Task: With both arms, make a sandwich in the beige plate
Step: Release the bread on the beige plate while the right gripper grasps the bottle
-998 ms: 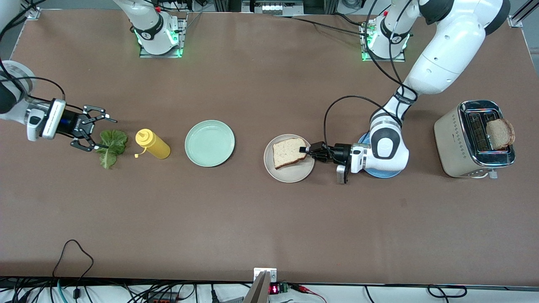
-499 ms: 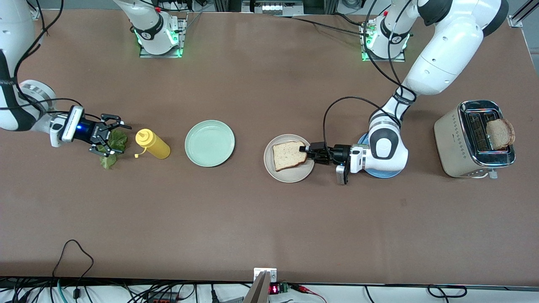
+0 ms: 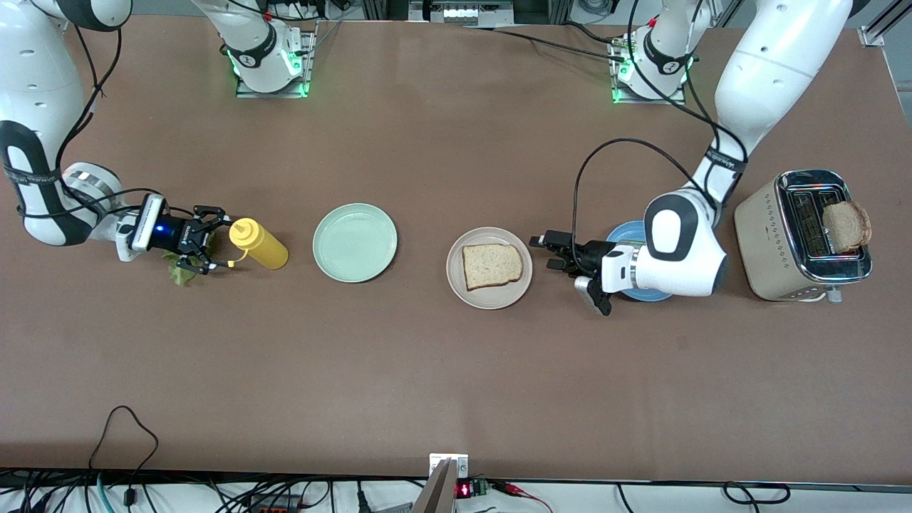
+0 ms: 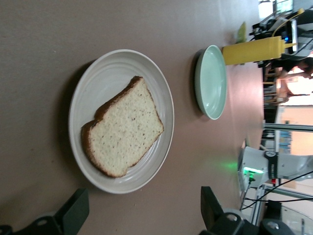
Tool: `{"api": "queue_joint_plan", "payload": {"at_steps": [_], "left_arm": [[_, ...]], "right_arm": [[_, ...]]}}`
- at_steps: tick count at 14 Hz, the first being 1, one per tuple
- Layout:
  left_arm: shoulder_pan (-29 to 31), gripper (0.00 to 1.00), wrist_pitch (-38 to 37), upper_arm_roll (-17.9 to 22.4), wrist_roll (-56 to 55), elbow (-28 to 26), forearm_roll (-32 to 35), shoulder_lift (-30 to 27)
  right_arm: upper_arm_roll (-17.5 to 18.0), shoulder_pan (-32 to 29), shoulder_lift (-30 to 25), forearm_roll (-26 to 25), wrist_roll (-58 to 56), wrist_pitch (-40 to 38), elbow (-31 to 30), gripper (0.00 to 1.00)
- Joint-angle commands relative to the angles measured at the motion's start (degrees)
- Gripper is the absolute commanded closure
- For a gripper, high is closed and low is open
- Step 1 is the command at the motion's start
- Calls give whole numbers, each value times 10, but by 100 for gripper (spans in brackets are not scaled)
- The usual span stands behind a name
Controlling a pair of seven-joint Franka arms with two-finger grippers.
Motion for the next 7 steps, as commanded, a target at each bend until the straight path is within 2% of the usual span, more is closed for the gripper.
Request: {"api": "queue_joint_plan", "payload": {"at_steps": [1, 5, 7], "left_arm": [[-13, 0, 1, 1, -80, -8, 94, -43], [-10, 0, -46, 2, -169, 6, 265, -83], [-10, 0, -103, 5, -201, 15, 355, -104]], "right_arm": [[14, -3, 14, 8, -29, -18, 8, 0], [34, -2, 15, 12, -32, -18, 8, 0], [38, 6, 14, 17, -32, -17, 8, 0]]}}
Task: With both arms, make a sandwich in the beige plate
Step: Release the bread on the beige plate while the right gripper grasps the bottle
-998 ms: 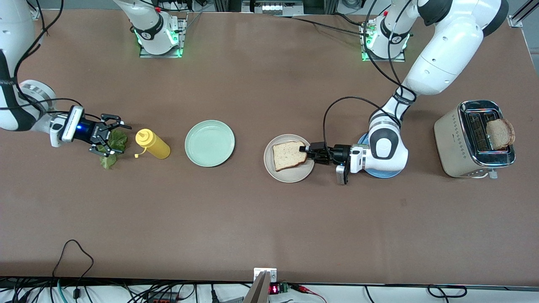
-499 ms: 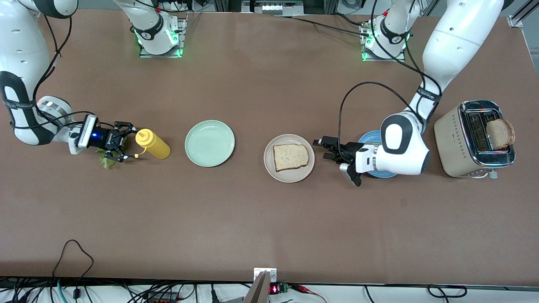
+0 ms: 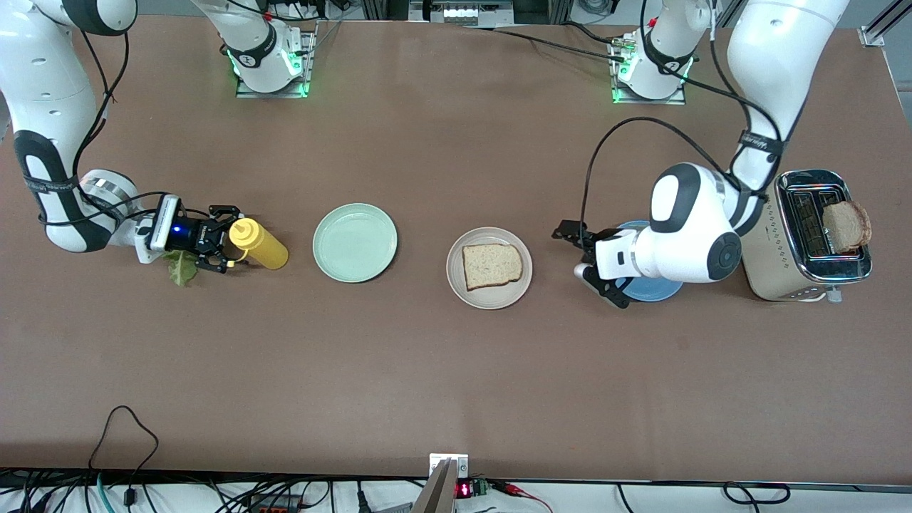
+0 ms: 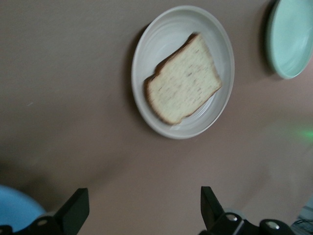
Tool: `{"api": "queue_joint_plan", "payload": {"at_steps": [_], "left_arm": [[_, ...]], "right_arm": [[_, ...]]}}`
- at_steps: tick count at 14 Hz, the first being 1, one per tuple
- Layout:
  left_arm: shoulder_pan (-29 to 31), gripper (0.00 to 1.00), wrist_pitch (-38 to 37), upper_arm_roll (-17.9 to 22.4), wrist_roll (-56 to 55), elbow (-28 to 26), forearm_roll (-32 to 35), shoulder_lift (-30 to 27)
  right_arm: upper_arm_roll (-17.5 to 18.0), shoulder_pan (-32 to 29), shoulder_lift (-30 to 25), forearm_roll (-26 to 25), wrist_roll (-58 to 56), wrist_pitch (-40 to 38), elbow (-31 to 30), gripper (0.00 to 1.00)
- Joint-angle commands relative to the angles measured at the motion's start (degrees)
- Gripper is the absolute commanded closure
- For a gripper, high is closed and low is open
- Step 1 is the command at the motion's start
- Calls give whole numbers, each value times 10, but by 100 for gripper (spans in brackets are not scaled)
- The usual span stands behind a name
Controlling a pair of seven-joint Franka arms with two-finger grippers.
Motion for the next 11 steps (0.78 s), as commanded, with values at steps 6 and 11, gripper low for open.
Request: {"api": "queue_joint_plan", "payload": {"at_steps": [6, 11], "left_arm": [[4, 0, -224, 9, -118, 87, 246, -71], [21, 0, -265, 43, -117, 121, 249, -149]], "right_arm": [[5, 34, 6, 27, -12, -8, 8, 0], [5, 41, 7, 27, -29, -8, 28, 57]]}}
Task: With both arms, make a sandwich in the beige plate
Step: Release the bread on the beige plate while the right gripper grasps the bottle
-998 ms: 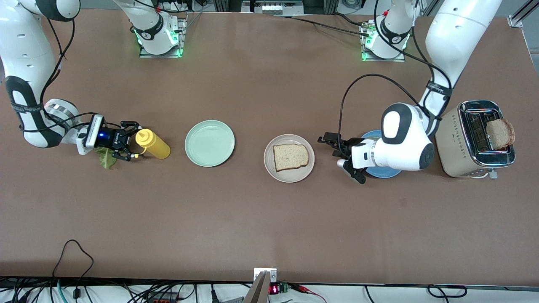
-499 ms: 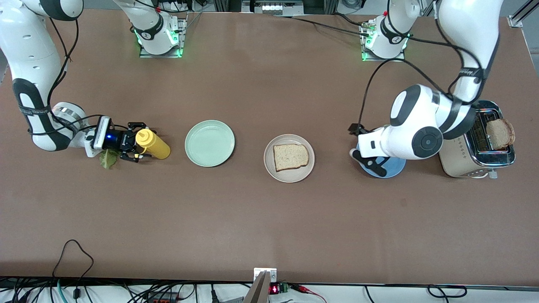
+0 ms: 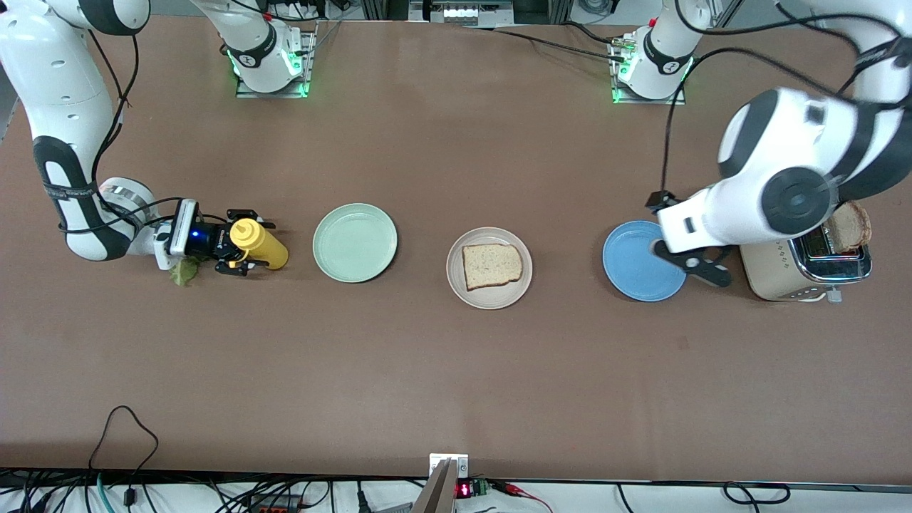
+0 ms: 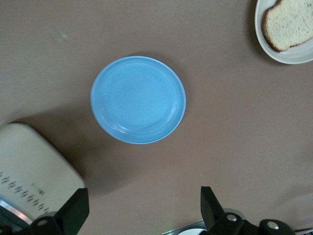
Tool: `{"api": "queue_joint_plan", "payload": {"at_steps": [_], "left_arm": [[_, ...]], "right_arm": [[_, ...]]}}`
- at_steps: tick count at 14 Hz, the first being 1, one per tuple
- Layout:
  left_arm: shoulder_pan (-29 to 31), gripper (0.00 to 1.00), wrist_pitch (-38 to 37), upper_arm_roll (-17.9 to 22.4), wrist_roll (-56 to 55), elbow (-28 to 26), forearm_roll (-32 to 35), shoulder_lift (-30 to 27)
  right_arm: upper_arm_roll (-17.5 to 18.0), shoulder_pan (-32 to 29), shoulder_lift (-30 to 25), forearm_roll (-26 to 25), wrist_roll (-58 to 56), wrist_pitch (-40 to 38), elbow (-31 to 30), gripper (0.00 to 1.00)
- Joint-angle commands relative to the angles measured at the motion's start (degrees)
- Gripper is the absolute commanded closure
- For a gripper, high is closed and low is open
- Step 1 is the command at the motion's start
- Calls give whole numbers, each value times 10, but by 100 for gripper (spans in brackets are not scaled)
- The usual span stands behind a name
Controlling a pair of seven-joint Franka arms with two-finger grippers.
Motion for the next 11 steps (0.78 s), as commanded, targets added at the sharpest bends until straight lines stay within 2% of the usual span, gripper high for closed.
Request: {"api": "queue_joint_plan", "payload": {"at_steps": [1, 2, 4, 6, 9, 11], "left_arm": [[5, 0, -9, 29, -5, -7, 1, -58], [0, 0, -9, 51, -5, -11, -2, -83], [-11, 0, -6, 94, -9, -38, -52, -139], [-35, 0, -6, 137, -23, -62, -58, -193], [-38, 0, 67, 147, -109, -139, -82, -236], [-53, 0, 88, 150, -117, -149, -82, -253]], "right_arm": [[-3, 3, 7, 8, -18, -6, 15, 62], [-3, 4, 5, 7, -16, -4, 16, 63], [-6, 15, -1, 4, -6, 4, 28, 67], [-8, 33, -29, 2, 30, 34, 29, 67], [-14, 73, -93, -24, 106, 114, 28, 67], [-14, 101, -137, -72, 174, 192, 29, 67]]}}
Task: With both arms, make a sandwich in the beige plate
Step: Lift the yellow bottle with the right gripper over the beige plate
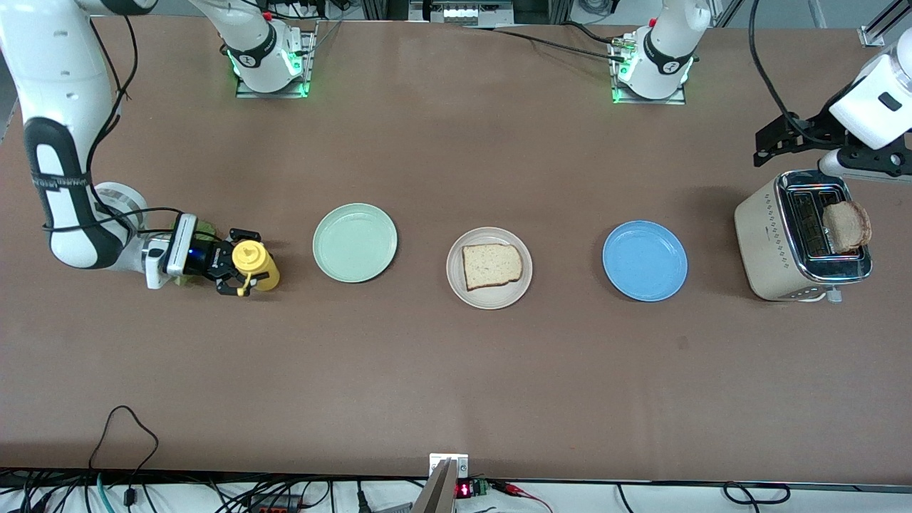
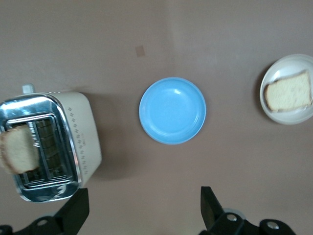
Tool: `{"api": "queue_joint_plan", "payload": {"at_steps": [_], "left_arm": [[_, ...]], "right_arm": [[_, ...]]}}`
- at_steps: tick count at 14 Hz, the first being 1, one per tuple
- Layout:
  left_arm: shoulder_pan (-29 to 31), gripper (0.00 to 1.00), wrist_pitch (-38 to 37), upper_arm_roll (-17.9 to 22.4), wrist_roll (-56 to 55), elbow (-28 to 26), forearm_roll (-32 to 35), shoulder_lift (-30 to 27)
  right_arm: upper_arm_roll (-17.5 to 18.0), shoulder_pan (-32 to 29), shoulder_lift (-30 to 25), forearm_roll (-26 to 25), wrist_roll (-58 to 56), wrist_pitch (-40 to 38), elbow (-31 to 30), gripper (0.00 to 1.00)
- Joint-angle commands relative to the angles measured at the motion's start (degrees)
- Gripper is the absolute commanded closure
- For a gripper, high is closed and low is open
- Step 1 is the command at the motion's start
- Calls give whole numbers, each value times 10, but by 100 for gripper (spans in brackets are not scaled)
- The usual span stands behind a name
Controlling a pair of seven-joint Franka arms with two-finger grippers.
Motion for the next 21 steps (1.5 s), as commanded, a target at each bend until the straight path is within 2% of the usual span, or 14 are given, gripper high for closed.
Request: {"api": "queue_joint_plan", "payload": {"at_steps": [1, 4, 7, 9, 10, 12, 17, 21], "left_arm": [[-38, 0, 30, 10, -24, -39, -6, -28], [-24, 0, 22, 14, 32, -34, -7, -23], [-22, 0, 20, 13, 40, -24, -7, -14], [-20, 0, 17, 13, 39, -23, -7, -14], [-19, 0, 11, 14, 39, -23, -7, -14], [-12, 0, 10, 14, 40, -23, -7, -13], [-8, 0, 8, 13, 39, -22, -7, -13], [-8, 0, 8, 10, 38, -21, -7, -13]], "right_arm": [[-9, 52, -80, -61, 98, 88, -15, 67], [-9, 124, -117, -126, 210, 197, -10, 67], [-8, 190, -121, -176, 313, 276, 18, 67], [-8, 235, -121, -243, 407, 337, 35, 67], [-8, 259, -121, -287, 463, 361, 40, 67], [-8, 302, -120, -403, 588, 386, 51, 67], [-8, 393, -117, -711, 906, 382, 77, 67], [-8, 448, -95, -875, 1038, 345, 101, 67]]}}
